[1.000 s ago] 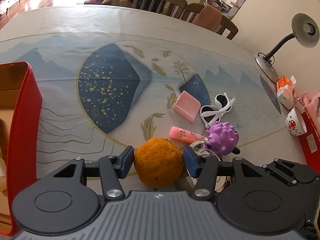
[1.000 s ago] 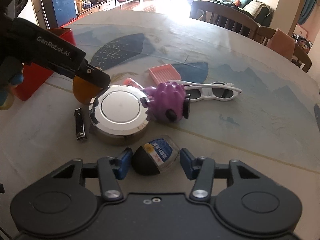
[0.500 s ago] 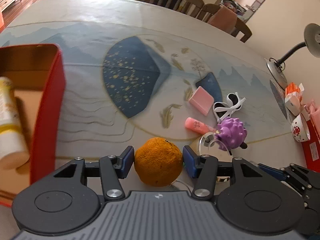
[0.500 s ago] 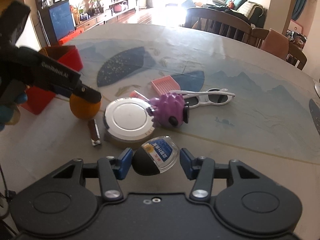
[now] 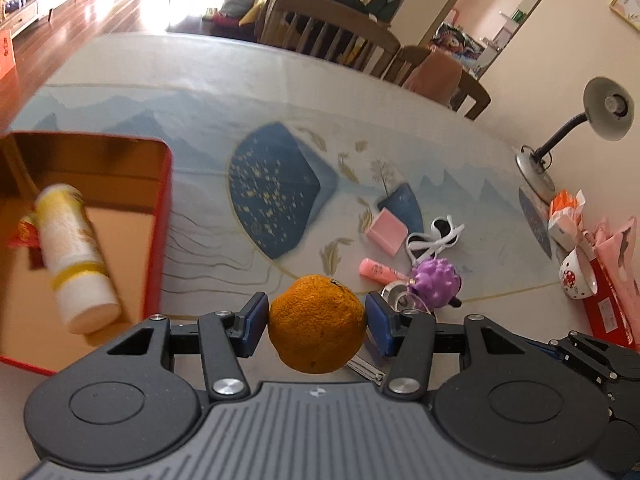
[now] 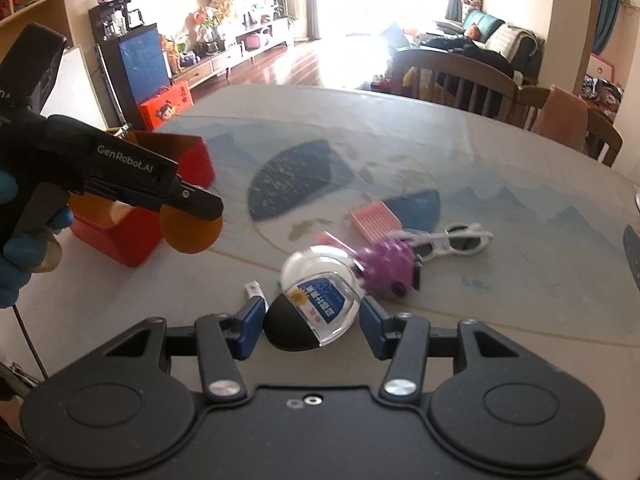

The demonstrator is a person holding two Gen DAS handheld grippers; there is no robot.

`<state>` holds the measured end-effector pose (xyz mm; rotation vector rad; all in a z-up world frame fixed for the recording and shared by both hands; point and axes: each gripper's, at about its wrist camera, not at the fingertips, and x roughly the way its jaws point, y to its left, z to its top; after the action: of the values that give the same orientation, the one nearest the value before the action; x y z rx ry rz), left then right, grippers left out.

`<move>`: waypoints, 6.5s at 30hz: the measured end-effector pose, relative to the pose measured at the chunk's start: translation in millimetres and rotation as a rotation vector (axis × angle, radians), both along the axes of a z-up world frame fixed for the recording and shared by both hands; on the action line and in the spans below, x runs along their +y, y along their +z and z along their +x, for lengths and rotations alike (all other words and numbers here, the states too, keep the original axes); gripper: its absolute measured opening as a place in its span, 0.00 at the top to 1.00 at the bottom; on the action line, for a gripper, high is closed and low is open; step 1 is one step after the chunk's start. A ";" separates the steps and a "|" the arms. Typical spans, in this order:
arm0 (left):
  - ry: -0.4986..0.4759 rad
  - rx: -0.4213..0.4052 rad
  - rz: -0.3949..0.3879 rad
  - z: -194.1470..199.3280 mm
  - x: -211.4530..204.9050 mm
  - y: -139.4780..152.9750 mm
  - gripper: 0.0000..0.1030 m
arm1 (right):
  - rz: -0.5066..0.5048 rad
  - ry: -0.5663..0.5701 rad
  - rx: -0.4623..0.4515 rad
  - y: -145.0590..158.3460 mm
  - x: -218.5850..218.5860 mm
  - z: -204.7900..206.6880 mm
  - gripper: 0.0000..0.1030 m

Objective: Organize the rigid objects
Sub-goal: 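Carry the orange with the left tool while the right tool carries the small bottle to the box, then release the small bottle from the right tool while the left tool releases the orange into the box, then withdraw both open tools from the red tin box, then grasp the round silver tin with the left tool while the right tool grasps the purple spiky toy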

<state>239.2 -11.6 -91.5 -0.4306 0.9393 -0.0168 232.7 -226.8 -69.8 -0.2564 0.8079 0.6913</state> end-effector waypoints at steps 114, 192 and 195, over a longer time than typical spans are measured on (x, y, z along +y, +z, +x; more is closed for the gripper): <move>0.059 -0.126 0.187 -69.0 122.7 39.9 0.35 | 0.154 0.092 -0.031 36.1 139.6 -21.0 0.18; -0.322 -0.066 0.398 50.6 -148.2 -70.0 0.21 | 0.086 -0.207 0.362 -75.4 -21.5 135.2 0.20; -0.331 -0.069 0.407 52.3 -150.1 -71.8 0.21 | 0.095 -0.207 0.363 -75.4 -21.4 136.1 0.22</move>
<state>291.5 -161.7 -163.3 0.1032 0.9098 -0.1383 368.7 -248.1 -145.3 0.0425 1.1266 0.5861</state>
